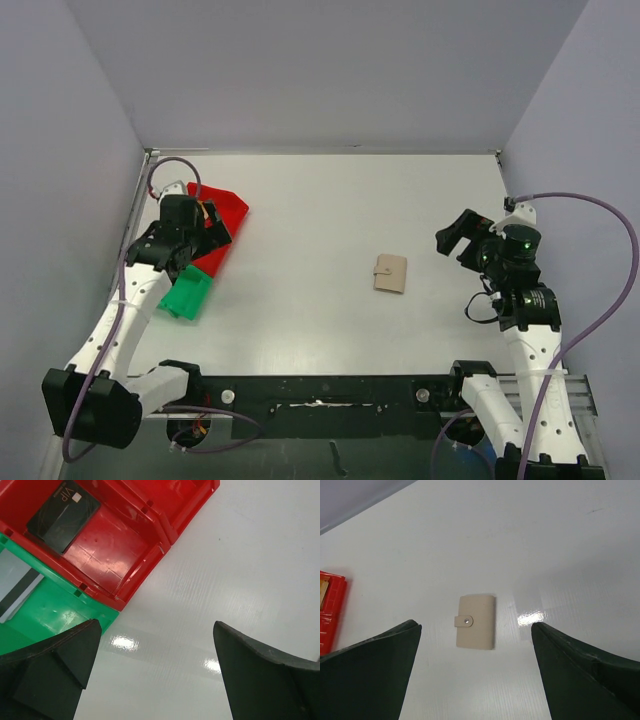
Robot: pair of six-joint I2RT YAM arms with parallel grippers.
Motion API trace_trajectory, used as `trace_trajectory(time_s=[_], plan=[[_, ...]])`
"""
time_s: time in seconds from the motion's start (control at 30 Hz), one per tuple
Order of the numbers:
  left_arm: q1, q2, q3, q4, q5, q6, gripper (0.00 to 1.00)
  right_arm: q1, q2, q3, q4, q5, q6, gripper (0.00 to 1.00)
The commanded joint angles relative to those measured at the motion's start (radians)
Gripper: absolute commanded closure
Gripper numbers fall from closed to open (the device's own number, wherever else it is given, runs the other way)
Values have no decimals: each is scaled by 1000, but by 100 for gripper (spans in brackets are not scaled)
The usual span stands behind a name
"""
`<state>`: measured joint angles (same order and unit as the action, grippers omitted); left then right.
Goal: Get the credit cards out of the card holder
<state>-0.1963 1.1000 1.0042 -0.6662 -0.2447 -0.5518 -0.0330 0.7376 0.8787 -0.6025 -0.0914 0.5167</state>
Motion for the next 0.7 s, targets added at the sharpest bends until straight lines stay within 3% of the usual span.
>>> trace_trajectory(time_s=[0.0, 0.13, 0.23, 0.37, 0.67], plan=[[21, 46, 24, 67, 41, -87, 5, -10, 9, 0, 13, -27, 32, 2], [102, 112, 25, 115, 114, -127, 15, -12, 11, -1, 6, -32, 49, 2], [142, 145, 47, 98, 90, -163, 18, -14, 15, 1, -2, -34, 65, 2], [175, 115, -17, 108, 13, -213, 21, -14, 20, 1, -20, -28, 95, 2], [285, 62, -137, 133, 15, -240, 27, -15, 51, 0, -34, -46, 142, 2]])
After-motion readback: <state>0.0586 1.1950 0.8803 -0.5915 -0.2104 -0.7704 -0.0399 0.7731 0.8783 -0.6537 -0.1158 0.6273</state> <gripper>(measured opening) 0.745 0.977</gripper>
